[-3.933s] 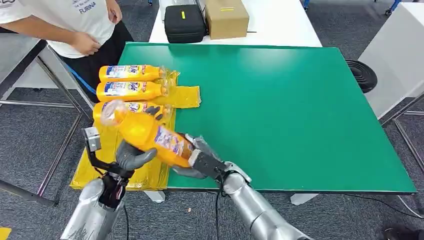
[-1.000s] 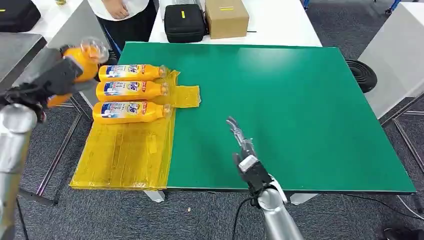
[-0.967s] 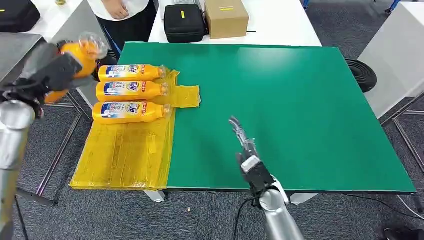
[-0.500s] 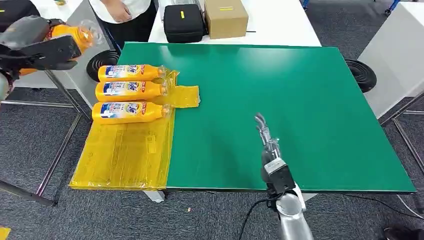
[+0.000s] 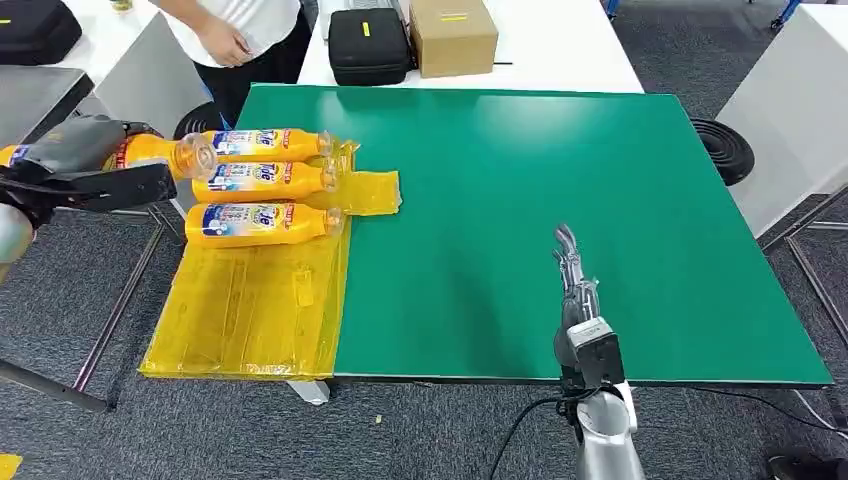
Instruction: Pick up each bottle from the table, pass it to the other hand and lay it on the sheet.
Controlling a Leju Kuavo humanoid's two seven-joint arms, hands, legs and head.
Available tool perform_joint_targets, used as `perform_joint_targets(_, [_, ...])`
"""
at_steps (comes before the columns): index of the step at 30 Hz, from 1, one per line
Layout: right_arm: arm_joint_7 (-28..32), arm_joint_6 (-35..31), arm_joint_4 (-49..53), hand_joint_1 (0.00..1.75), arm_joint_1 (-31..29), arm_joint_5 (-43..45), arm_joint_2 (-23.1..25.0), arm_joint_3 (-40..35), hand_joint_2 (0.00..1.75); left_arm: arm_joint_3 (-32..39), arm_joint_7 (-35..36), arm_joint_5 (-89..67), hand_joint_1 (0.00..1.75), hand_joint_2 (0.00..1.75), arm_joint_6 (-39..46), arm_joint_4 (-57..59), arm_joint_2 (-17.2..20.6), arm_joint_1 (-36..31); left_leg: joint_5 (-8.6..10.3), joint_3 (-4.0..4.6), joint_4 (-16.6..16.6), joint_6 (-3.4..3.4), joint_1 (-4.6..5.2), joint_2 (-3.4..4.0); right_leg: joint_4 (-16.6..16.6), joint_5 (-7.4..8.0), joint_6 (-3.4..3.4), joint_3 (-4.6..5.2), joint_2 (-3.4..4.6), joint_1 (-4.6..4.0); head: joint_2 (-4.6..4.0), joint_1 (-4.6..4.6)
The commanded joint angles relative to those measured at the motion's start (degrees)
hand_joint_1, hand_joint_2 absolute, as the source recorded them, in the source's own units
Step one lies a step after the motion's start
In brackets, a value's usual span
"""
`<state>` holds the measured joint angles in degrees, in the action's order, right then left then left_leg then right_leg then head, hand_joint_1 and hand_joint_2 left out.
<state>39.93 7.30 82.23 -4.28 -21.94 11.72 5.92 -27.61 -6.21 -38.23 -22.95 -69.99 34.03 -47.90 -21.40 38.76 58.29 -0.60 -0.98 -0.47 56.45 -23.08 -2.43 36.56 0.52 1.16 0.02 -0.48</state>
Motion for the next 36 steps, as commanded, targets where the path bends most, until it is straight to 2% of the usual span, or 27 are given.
perform_joint_targets(1, [0.1, -2.1, 6.7, 0.0, 4.3, 6.3, 0.9, 6.2, 0.0, 0.6, -0.7, -3.6, 1.75, 1.75, 6.4, -5.3, 0.8, 22.2, -0.22, -0.95, -0.4, -0.04, 0.23, 0.26, -0.3, -0.19, 0.13, -0.81, 0.17, 0.17, 0.0, 0.0])
perform_joint_targets(2, [0.1, -2.0, 7.0, 0.0, 4.8, 6.6, 0.8, 6.1, 0.0, 0.6, -0.4, -5.2, 1.75, 1.75, 8.7, -6.0, 0.5, 25.3, -0.19, -0.71, -0.3, -0.03, 0.22, 0.16, -0.2, -0.17, 0.09, -0.63, 0.1, 0.16, 0.0, -0.04])
perform_joint_targets(3, [0.1, -2.3, 7.1, 0.0, 5.5, 7.0, 0.5, 5.4, 0.0, 2.1, -0.5, -5.3, 1.75, 1.75, 9.6, -8.1, -0.1, 30.1, -0.3, -1.18, -0.5, -0.04, 0.31, 0.23, -0.3, -0.27, 0.13, -1.01, 0.14, 0.21, 0.0, -0.07])
perform_joint_targets(4, [0.1, -2.9, 6.7, 0.0, 5.6, 6.7, 0.1, 4.4, 0.0, 3.1, -0.9, -5.2, 1.75, 1.75, 9.6, -9.9, 0.4, 33.7, -0.28, -1.0, -0.4, -0.03, 0.35, 0.23, -0.3, -0.22, 0.08, -0.82, 0.17, 0.28, 0.0, 0.02])
perform_joint_targets(5, [0.1, -3.4, 6.2, 0.0, 5.3, 6.7, 0.0, 3.8, 1.75, 3.6, -1.0, -5.3, 1.75, 1.75, 10.6, -11.2, 1.0, 37.0, -0.28, -0.74, -0.3, 0.03, 0.26, 0.27, -0.2, -0.18, 0.08, -0.58, 0.21, 0.2, 0.0, 0.0])
perform_joint_targets(7, [0.1, -4.2, 5.4, 0.0, 4.7, 7.6, -0.4, 2.7, 1.75, 4.4, -0.9, -5.1, 1.75, 1.75, 10.5, -12.4, 0.8, 39.6, -0.52, -0.86, -0.2, 0.08, 0.24, 0.54, -0.2, -0.32, 0.19, -0.6, 0.44, 0.17, 0.0, 0.0])
perform_joint_targets(8, [0.1, -4.5, 4.8, 0.0, 4.4, 7.7, -0.5, 2.3, 1.75, 4.3, -0.8, -5.3, 1.75, 1.75, 10.4, -12.1, -0.4, 39.6, -0.42, -0.56, -0.2, 0.06, 0.2, 0.52, -0.1, -0.21, 0.17, -0.33, 0.46, 0.14, 0.0, 0.07])
perform_joint_targets(9, [0.1, -4.6, 4.4, 0.0, 4.3, 7.9, -0.6, 2.0, 1.75, 4.6, -0.8, -5.8, 1.75, 1.75, 11.0, -11.3, -1.9, 39.5, -0.59, -0.83, -0.1, 0.06, 0.18, 0.63, -0.1, -0.34, 0.23, -0.6, 0.54, 0.1, 0.0, 0.0])
perform_joint_targets(10, [0.1, -4.6, 3.8, 0.0, 4.1, 8.2, -0.7, 1.5, 1.75, 4.0, -0.9, -7.5, 1.75, 1.75, 12.1, -9.7, -4.4, 38.7, -0.55, -0.57, -0.1, 0.08, 0.2, 0.45, -0.1, -0.32, 0.17, -0.35, 0.42, 0.14, 0.0, -0.02])
perform_joint_targets(13, [0.1, -4.6, 1.1, 0.0, 2.3, 7.9, -0.8, 0.0, 1.75, 1.9, -0.4, -14.6, 1.75, 1.75, 14.0, -4.4, -12.9, 36.7, -0.42, -0.6, -0.2, 0.07, 0.22, 0.04, -0.2, -0.42, 0.1, -0.41, 0.03, 0.17, 0.0, 0.0])
perform_joint_targets(16, [0.1, -4.6, -0.4, 0.0, 0.7, 7.6, -0.5, -0.6, 1.75, -0.8, -0.2, -17.6, 1.75, 1.75, 14.3, 1.0, -16.5, 33.5, -0.38, -0.58, -0.2, 0.0, 0.22, -0.05, -0.2, -0.4, 0.07, -0.47, -0.1, 0.17, 0.0, -0.04])
perform_joint_targets(17, [0.1, -4.8, -0.8, 0.0, 0.4, 7.5, -0.3, -0.4, 1.75, -1.5, -0.5, -18.1, 1.75, 1.75, 14.3, 3.2, -17.3, 32.1, -0.34, -0.43, -0.1, -0.01, 0.18, -0.11, -0.2, -0.36, 0.04, -0.4, -0.11, 0.14, 0.0, 0.04])
perform_joint_targets(19, [0.1, -4.5, -1.0, 0.0, 0.2, 7.6, -0.1, 0.2, 1.75, -2.2, -1.3, -17.9, 1.75, 1.75, 13.8, 6.9, -18.6, 29.8, -0.41, -0.75, -0.2, -0.06, 0.17, -0.14, -0.2, -0.43, 0.11, -0.79, -0.2, 0.1, 0.0, 0.02])
perform_joint_targets(22, [0.1, -4.2, -1.0, 0.0, 0.2, 7.9, 0.0, 0.5, 1.75, -2.0, -2.1, -17.1, 1.75, 1.75, 15.9, 11.4, -21.3, 26.9, -0.22, -0.35, -0.1, -0.11, 0.21, -0.22, -0.1, -0.28, 0.02, -0.36, -0.23, 0.17, 0.0, 0.0])
perform_joint_targets(23, [0.1, -4.2, -1.0, 0.0, 0.3, 7.9, 0.0, 0.5, 1.75, -2.2, -2.0, -17.3, 1.75, 1.75, 16.0, 12.3, -22.0, 26.3, -0.28, -0.59, -0.2, -0.11, 0.2, -0.3, -0.2, -0.37, 0.09, -0.65, -0.36, 0.14, 0.0, -0.02])
perform_joint_targets(28, [0.1, -3.9, -1.7, 0.0, 0.0, 7.8, -0.2, 0.2, 1.75, -2.1, -1.8, -17.4, 1.75, 1.75, 17.4, 12.5, -23.3, 25.5, -0.23, -0.6, -0.1, -0.17, 0.2, -0.47, -0.1, -0.35, 0.03, -0.76, -0.56, 0.14, 0.0, -0.04])
perform_joint_targets(32, [0.1, -3.7, -4.1, 0.0, -1.6, 7.6, -0.2, -0.7, 1.75, -3.2, 1.0, -21.8, 1.75, 1.75, 20.9, 13.0, -25.9, 22.3, -0.2, -0.53, -0.1, -0.18, 0.19, -0.51, -0.1, -0.33, 0.01, -0.7, -0.6, 0.13, 0.0, -0.02])
perform_joint_targets(36, [0.1, -3.8, -5.7, 0.0, -2.5, 7.5, -0.2, -0.9, 1.75, -4.2, 1.1, -23.8, 1.75, 1.75, 19.8, 14.2, -26.3, 17.8, -0.23, -0.57, 0.0, -0.19, 0.13, -0.55, -0.1, -0.38, 0.07, -0.79, -0.67, 0.06, 0.0, -0.02])
